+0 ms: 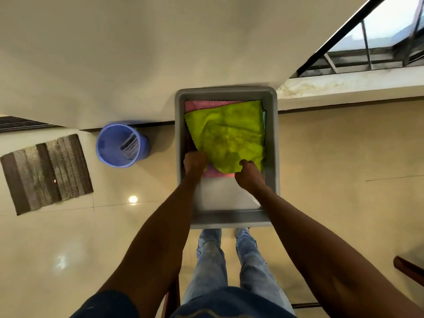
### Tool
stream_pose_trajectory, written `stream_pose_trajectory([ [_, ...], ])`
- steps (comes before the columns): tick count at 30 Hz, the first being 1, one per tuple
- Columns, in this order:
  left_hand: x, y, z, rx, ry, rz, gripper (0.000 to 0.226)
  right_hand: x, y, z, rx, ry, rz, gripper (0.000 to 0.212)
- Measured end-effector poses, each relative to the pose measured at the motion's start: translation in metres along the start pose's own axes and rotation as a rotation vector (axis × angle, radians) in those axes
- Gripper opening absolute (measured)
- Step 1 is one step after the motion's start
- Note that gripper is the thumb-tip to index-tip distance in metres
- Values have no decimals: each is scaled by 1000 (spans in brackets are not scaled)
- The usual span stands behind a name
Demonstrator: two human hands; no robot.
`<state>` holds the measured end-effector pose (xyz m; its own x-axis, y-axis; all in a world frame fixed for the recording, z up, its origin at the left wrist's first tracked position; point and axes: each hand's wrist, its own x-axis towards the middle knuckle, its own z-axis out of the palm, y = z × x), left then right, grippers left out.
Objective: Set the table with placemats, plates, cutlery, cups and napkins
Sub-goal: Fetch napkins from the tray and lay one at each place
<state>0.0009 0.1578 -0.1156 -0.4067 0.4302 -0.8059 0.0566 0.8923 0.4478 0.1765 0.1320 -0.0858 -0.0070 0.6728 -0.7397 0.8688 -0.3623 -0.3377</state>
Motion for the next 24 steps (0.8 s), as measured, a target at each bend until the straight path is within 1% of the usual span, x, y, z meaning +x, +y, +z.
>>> stream_pose_trajectory([
  [1,-9,8,-1,2,-90,67,8,-1,-4,-1,38,14,5,52],
  [2,-4,9,-1,-54,-50,199,19,-2,-7,-2,70,28,2,52],
  [3,-8,12,-1,-249,-114,231,25,-4,-11,-5,92,46,-15,53],
  [4,-14,17,-3,-263,-114,184,19,-6,-14,-7,110,67,-47,56],
  [5,-16,17,-5,-337,1,198,14,-8,-16,-8,134,90,-86,59],
  [6,-21,22,-5,-387,-77,142,18,-12,-19,-11,170,107,-130,63],
  [7,-32,31,-8,-419,-134,147,22,-16,-22,-14,206,109,-162,64],
  [8,-42,38,-11,-403,-168,160,20,-20,-24,-17,231,103,-185,63],
  [9,-50,45,-13,-385,-193,166,11,-24,-27,-22,250,96,-197,59],
  [10,-62,54,-17,-413,-222,143,20,-27,-29,-27,280,102,-189,54],
  [11,-72,58,-21,-387,-218,155,33,-33,-30,-34,319,137,-167,51],
  [12,-79,61,-24,-410,-243,170,37,-38,-30,-41,368,192,-134,47],
  [13,-89,65,-28,-407,-261,227,30,-45,-31,-50,430,258,-100,44],
  [14,-104,72,-31,-416,-279,242,18,-52,-32,-60,487,326,-78,38],
  [15,-128,80,-36,-393,-280,276,7,-60,-30,-70,533,384,-79,32],
  [16,-145,86,-38,-360,-290,316,13,-69,-31,-81,565,421,-93,25],
  [17,-157,91,-38,-291,-307,376,25,-77,-32,-91,591,440,-118,21],
  [18,-174,94,-40,-234,-327,425,33,-89,-32,-104,594,453,-162,18],
  [19,-186,95,-42,-136,-340,478,37,-99,-34,-115,564,466,-217,21],
  [22,-209,97,-53,159,-379,590,34,-125,-38,-144,398,447,-421,50],
  [24,-229,102,-63,351,-348,656,26,-143,-41,-157,268,378,-519,63],
])
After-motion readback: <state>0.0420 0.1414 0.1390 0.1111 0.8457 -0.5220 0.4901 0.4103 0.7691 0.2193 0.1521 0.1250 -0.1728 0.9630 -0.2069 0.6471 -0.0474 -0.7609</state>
